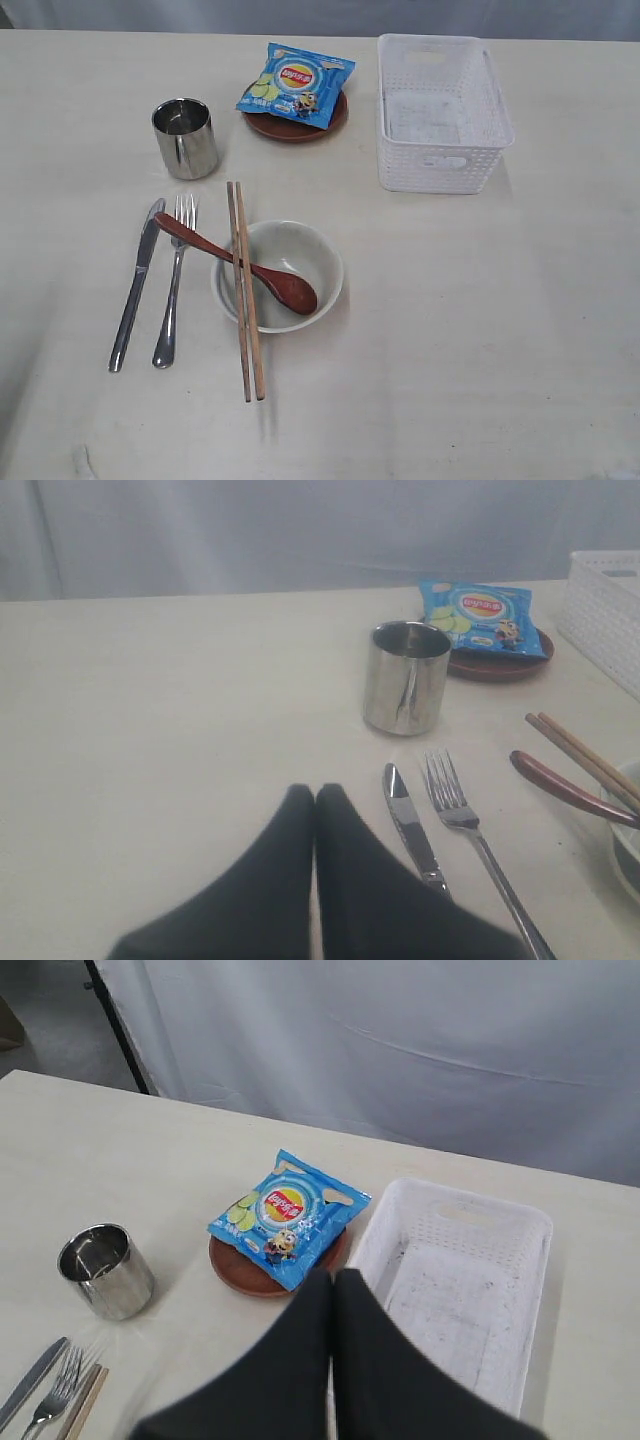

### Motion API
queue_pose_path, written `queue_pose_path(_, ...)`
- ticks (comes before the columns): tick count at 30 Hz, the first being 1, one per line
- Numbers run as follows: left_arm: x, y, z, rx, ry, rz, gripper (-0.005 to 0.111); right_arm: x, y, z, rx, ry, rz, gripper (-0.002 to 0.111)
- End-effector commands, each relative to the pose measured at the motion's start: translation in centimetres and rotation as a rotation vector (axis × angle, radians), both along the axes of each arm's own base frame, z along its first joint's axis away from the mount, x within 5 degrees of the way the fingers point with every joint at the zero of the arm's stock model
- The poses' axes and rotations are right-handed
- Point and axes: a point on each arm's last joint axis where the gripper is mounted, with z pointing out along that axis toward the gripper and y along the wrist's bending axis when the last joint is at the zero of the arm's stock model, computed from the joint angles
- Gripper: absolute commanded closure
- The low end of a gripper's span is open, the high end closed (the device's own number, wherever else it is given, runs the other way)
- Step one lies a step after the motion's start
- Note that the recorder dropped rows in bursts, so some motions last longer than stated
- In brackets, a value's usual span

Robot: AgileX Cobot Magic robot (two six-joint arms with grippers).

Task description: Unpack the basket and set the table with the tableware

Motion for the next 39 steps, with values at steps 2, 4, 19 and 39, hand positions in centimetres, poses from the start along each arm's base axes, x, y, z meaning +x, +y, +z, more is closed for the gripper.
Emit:
queue_pose_path(2, 0.0, 0.0, 0.0, 0.002, -0.011, -0.004, 0.107, -0.2, -0.3, 0.0, -0.011, -0.005, -0.002, 0.109)
queue_pose_path(4, 0.0, 0.0, 0.0, 0.002, -0.011, -0.004, 0.107, -0.9, -0.5, 0.8, -0.002, -0.035, -0.003, 0.109)
queue_pose_path(19, 0.0, 0.0, 0.0, 0.002, -0.011, -0.004, 0.107, -13.8, -8.6, -10.9, 0.113, -0.629, -0.473, 0.109)
queue_pose_path(39, 0.0, 0.0, 0.0, 0.002, -0.011, -0.004, 0.107, -17.0, -8.1, -14.1, 0.047, -0.696, -0.391, 0.109)
